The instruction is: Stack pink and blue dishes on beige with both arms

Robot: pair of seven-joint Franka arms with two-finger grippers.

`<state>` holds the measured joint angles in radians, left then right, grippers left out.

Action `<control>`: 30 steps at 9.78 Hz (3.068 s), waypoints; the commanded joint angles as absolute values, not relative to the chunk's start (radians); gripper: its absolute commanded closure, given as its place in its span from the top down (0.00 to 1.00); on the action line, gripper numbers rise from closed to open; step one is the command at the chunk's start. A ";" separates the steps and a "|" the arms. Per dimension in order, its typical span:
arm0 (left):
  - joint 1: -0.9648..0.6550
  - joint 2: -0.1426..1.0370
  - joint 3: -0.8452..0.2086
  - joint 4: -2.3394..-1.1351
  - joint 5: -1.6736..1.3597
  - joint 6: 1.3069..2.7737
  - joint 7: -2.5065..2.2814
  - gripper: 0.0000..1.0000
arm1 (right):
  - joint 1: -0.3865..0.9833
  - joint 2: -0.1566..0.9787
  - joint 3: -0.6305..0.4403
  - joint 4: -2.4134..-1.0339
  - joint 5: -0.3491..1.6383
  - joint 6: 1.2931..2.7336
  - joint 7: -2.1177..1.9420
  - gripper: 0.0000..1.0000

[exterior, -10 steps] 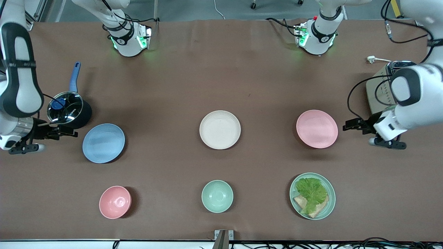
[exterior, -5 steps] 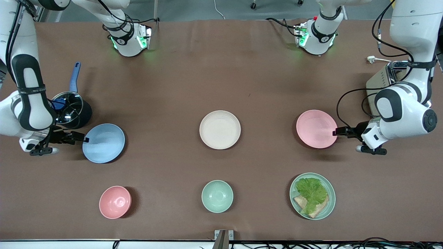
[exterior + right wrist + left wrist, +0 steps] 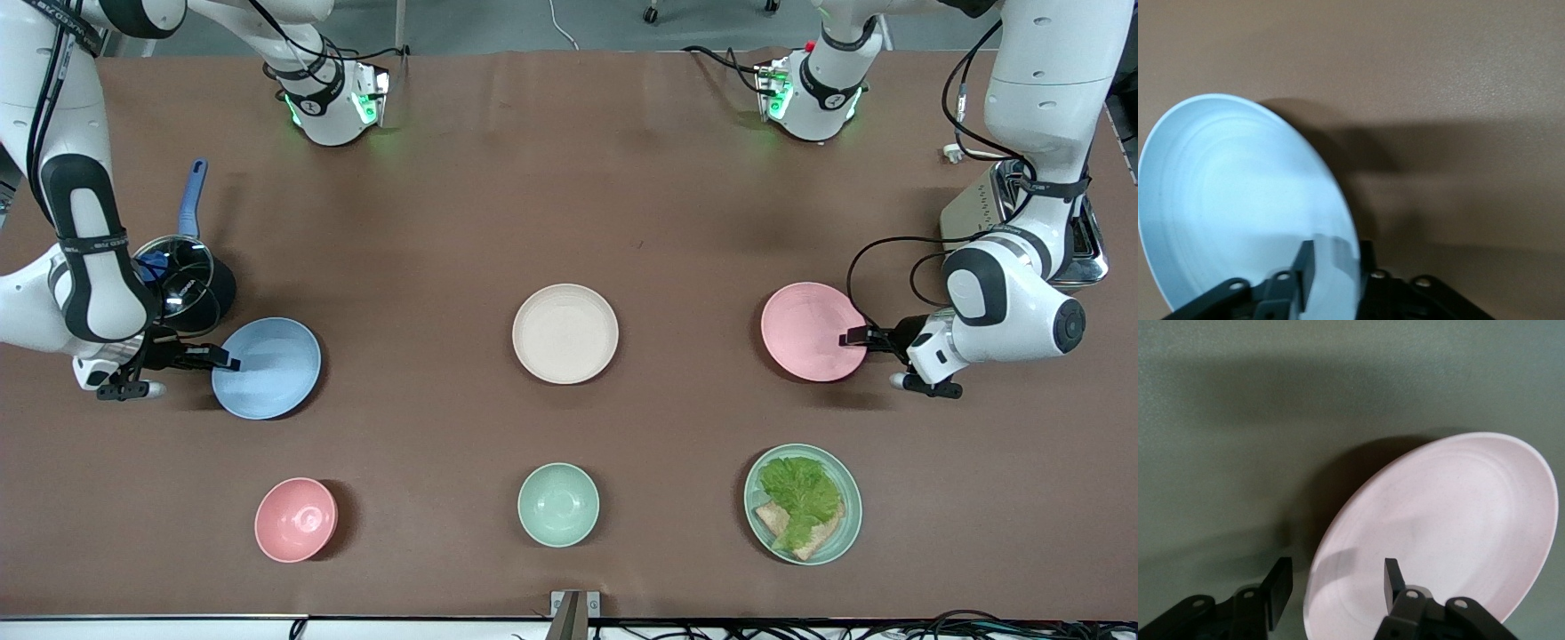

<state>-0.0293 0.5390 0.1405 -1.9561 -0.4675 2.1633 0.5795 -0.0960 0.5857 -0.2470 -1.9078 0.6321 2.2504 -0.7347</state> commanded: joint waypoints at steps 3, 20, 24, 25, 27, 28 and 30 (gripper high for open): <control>-0.026 0.549 0.147 -1.953 -0.476 2.181 0.638 0.01 | -0.084 0.560 -0.306 -1.786 0.637 2.067 -0.682 0.01; -0.101 0.712 -0.627 -1.849 0.250 2.546 -0.929 0.11 | 0.020 0.377 0.116 -1.684 0.275 1.927 0.267 0.01; -0.106 0.616 -0.615 -1.871 0.256 2.522 -0.951 1.00 | 0.017 0.365 0.253 -1.776 0.317 1.936 0.336 0.01; -0.106 0.536 -0.563 -1.902 0.256 2.452 -0.863 1.00 | 0.018 0.367 0.287 -1.790 0.328 1.959 0.357 0.01; -0.104 0.370 -0.494 -1.933 0.255 2.224 -0.775 1.00 | 0.021 0.370 0.380 -1.862 0.337 2.104 0.426 0.01; -0.103 0.314 -0.447 -1.930 0.247 2.174 -0.667 1.00 | 0.025 0.374 0.429 -1.887 0.337 2.188 0.467 0.01; -0.097 0.217 -0.324 -1.925 0.186 2.164 -0.476 1.00 | 0.075 0.422 0.466 -1.913 0.334 2.340 0.549 0.01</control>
<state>-0.0969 0.2795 -0.3899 -1.8708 0.2240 2.1611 -0.5753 0.0529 0.4220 0.4497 -1.8734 0.3180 2.2642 0.5056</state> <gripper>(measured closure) 0.000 0.952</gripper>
